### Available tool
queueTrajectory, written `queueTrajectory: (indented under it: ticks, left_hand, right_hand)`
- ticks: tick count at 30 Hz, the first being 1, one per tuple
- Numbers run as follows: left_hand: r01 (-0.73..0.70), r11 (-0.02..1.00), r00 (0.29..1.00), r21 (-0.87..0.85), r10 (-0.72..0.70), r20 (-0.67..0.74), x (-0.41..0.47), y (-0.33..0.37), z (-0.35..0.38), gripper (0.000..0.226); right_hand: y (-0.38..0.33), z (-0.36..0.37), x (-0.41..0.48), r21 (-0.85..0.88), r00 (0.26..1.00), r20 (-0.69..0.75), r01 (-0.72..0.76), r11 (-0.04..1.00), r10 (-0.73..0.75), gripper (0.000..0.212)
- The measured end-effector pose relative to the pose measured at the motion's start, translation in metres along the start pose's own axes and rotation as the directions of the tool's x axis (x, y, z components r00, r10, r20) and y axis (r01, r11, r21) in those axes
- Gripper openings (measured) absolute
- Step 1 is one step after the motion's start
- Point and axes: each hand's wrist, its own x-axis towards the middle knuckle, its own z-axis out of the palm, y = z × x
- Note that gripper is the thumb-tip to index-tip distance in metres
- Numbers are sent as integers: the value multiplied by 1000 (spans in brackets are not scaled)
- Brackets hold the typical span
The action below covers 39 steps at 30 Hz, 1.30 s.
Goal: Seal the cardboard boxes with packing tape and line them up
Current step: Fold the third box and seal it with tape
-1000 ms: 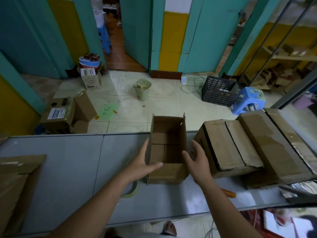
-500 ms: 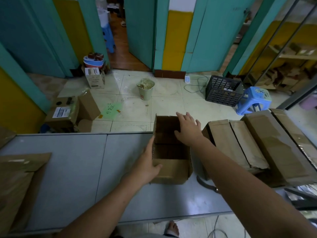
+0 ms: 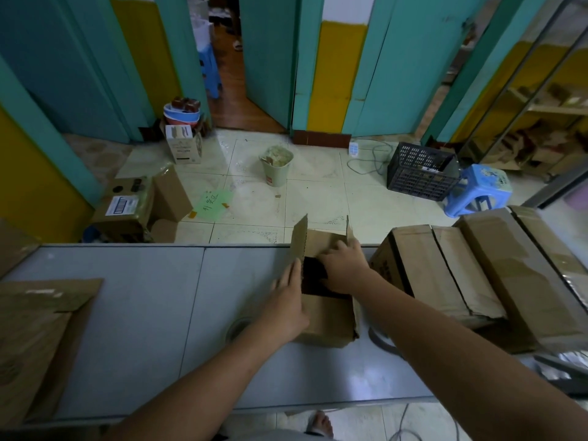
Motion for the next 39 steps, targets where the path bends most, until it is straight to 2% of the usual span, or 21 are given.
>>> queueTrajectory:
  ticks: [1,3,6,9,11,15,18,22,24,33,36,39]
  left_hand:
    - [-18,1000,1000,3,18,17,1,0,2,101]
    - [-31,999,998,-13,32,54,2,-2,8,95]
    - [-28,999,997,-29,30,69,5,-6,17,88]
    - [-14,1000,993,7,13,118,10,-10,22,91]
    - [-9,999,987,41,2,163,12,-13,23,94]
    - [-15,994,983,107,-5,181,14,-18,28,91]
    - [-27,993,984,116,6,178,15,-23,32,86]
    - [-51,995,983,86,35,178,15,-30,37,88]
    - [-44,996,982,80,28,185,16,-31,38,89]
    - [-89,978,985,190,58,163,20,-34,38,88]
    - [-143,953,987,268,117,110,20,-41,34,86]
    - [-206,936,978,287,205,35,17,-45,24,78]
  right_hand:
    - [-2,1,2,44,1000,-7,18,999,-18,46]
    - [-5,5,5,292,994,-106,43,955,-12,43]
    - [-8,23,0,635,937,-322,107,765,135,37]
    - [-17,46,-16,824,897,-306,82,560,319,44]
    - [-23,62,-26,868,881,-269,47,494,388,50]
    - [-28,89,-47,870,871,-198,-54,489,449,59]
    - [-32,105,-61,852,904,-153,-84,516,400,69]
    - [-38,113,-71,892,925,-105,-75,446,365,77]
    - [-41,112,-72,892,935,-82,-85,443,344,78]
    - [-46,103,-74,842,943,-50,-138,521,329,76]
    - [-45,94,-76,779,936,-42,-188,599,349,72]
    - [-48,81,-79,753,930,-112,-150,640,350,64]
